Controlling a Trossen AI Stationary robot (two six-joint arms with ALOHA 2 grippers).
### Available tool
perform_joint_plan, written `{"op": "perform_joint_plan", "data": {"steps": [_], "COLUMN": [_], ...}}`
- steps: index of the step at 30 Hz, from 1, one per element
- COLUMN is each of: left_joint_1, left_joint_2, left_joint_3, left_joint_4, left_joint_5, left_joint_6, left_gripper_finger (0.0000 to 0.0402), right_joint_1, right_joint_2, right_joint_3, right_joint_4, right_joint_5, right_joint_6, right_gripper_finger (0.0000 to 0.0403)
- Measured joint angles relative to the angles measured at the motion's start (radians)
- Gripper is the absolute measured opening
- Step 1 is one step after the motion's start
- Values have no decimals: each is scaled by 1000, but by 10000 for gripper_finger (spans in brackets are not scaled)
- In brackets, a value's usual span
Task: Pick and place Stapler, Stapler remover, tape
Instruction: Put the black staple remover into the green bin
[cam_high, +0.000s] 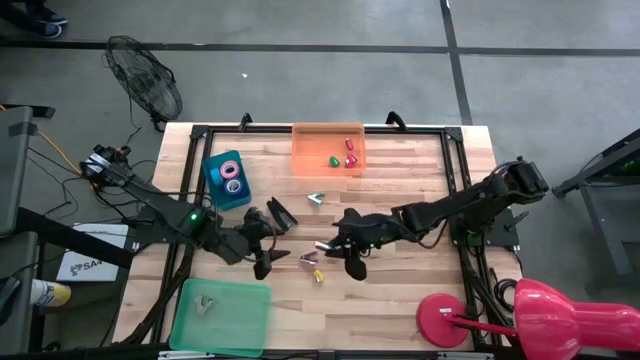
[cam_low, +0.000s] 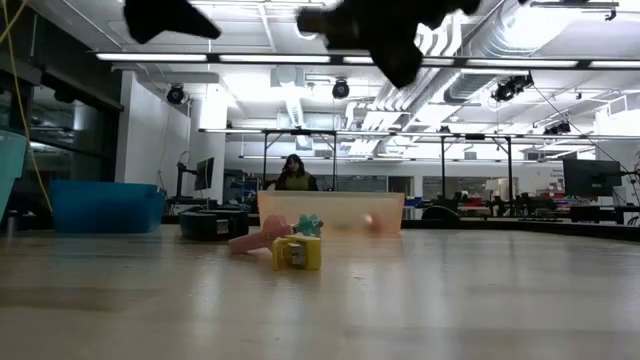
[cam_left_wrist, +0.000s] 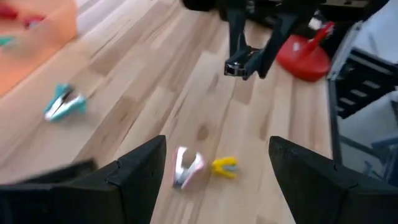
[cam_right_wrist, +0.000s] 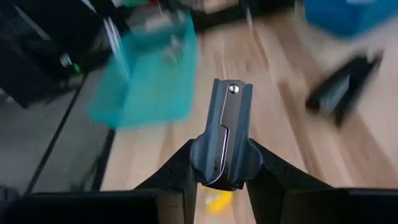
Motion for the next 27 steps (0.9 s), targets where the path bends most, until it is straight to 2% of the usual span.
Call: {"op": "perform_joint_plan", "data": {"steps": [11, 17, 27], "left_joint_1": [96, 121, 142], "left_joint_2": [0, 0, 0], "left_joint_3": [0, 0, 0], "left_joint_4": [242, 331, 366], "left_joint_5": [162, 166, 169], "left_joint_6": [274, 331, 356], "left_gripper_finger": [277, 277, 277], "right_joint_1": [0, 0, -12], "right_joint_2": [0, 0, 4], "right_joint_3": [159, 169, 168], "right_joint_4": [7, 3, 7], "right_joint_5": [97, 102, 96], "right_joint_6": [-191, -214, -216], "right_gripper_finger": [93, 93, 93]}}
